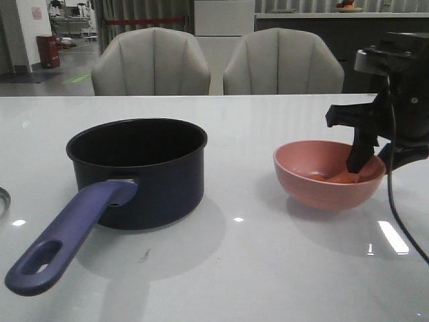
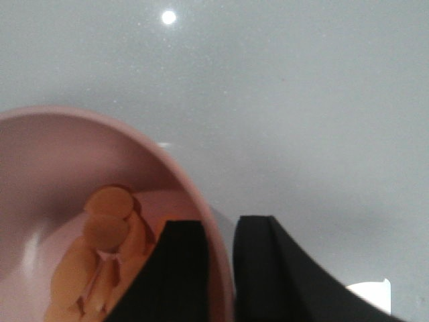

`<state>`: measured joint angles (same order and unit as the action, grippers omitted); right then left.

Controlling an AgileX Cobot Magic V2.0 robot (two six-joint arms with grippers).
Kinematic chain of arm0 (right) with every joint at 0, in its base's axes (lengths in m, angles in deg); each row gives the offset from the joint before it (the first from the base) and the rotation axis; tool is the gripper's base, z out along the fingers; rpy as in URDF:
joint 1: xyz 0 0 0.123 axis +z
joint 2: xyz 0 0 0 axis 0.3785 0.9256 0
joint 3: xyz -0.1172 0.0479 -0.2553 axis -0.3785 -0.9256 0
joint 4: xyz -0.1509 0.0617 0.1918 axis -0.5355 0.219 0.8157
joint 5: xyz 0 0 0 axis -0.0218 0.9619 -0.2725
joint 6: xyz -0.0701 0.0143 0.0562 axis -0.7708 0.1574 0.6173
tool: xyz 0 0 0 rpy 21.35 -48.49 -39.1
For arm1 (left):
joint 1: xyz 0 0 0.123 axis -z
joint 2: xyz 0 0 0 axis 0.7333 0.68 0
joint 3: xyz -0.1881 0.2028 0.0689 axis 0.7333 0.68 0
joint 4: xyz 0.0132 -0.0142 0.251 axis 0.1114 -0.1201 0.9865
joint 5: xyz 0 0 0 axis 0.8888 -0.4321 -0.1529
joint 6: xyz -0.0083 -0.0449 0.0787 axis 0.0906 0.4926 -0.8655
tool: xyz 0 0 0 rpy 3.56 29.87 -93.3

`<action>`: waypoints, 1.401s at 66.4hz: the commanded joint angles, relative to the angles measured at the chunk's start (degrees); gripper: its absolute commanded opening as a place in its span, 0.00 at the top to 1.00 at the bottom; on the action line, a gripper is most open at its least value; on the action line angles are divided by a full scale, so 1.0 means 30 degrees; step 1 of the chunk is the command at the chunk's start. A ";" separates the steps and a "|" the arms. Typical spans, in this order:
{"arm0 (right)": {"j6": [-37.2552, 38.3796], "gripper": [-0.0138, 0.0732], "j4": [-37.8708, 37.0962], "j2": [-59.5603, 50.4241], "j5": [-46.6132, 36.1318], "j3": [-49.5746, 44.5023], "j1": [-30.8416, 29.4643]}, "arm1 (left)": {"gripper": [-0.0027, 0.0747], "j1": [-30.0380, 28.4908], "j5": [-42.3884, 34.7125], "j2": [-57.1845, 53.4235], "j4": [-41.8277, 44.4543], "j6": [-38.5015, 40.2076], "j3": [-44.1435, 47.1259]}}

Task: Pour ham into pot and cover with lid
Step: 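Grasp the pink bowl rim with the right gripper, then lift the pink bowl and carry it over the saucepan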

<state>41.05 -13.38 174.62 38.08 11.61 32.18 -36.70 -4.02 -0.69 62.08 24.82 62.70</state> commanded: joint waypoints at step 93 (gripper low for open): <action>-0.3052 0.68 -0.2524 -0.0164 -1.1602 0.6746 0.8837 | 0.23 0.0123 -0.1514 0.0178 -0.0233 -0.0035 -0.0540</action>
<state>32.64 -16.97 178.14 21.08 34.91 57.64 -36.70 -4.02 -0.69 62.08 24.82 62.70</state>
